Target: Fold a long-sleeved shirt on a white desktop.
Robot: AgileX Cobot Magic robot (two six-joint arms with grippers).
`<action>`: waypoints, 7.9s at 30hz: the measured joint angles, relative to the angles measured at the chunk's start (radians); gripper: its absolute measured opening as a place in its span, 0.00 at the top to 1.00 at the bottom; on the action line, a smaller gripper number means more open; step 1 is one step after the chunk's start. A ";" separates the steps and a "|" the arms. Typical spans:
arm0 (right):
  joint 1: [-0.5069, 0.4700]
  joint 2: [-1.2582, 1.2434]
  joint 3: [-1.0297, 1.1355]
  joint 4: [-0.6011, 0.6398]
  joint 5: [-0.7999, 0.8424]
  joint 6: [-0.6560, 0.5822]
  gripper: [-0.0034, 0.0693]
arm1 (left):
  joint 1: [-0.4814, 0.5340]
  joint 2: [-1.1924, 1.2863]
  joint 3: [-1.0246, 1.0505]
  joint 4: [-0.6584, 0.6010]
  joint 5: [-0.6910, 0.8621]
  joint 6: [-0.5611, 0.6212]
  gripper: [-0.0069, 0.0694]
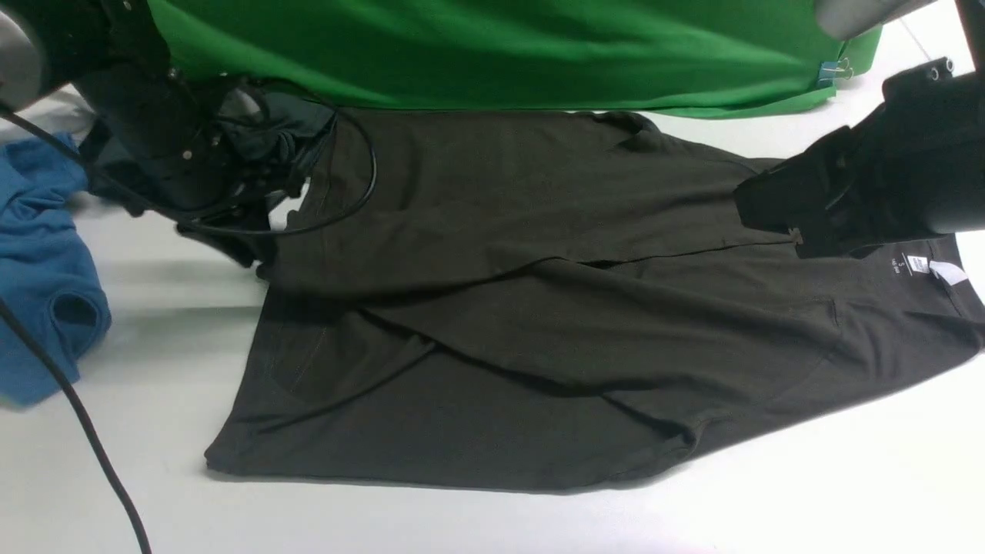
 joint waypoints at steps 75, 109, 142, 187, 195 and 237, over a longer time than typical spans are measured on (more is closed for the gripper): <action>0.101 0.172 0.358 -0.125 -0.019 -0.564 0.88 | 0.002 -0.729 0.959 -0.166 -0.380 0.031 0.86; -0.163 0.734 -0.303 -0.336 -0.510 -0.543 0.88 | -0.039 -0.064 0.148 -0.243 -0.779 0.046 0.84; -0.165 0.234 -0.283 -0.169 0.021 0.328 0.15 | 0.049 -0.390 0.354 -0.289 -0.293 -0.094 0.00; 0.040 0.076 -0.128 -0.133 0.073 0.290 0.93 | 0.225 -0.331 0.750 -0.897 -0.690 0.451 0.75; 0.040 -0.040 -0.128 -0.133 0.079 0.318 0.93 | 0.382 -0.468 0.811 -0.872 -0.684 0.521 0.75; 0.040 -0.130 -0.134 -0.132 0.080 0.304 0.87 | -0.724 0.124 -0.225 -0.723 -0.584 0.331 0.02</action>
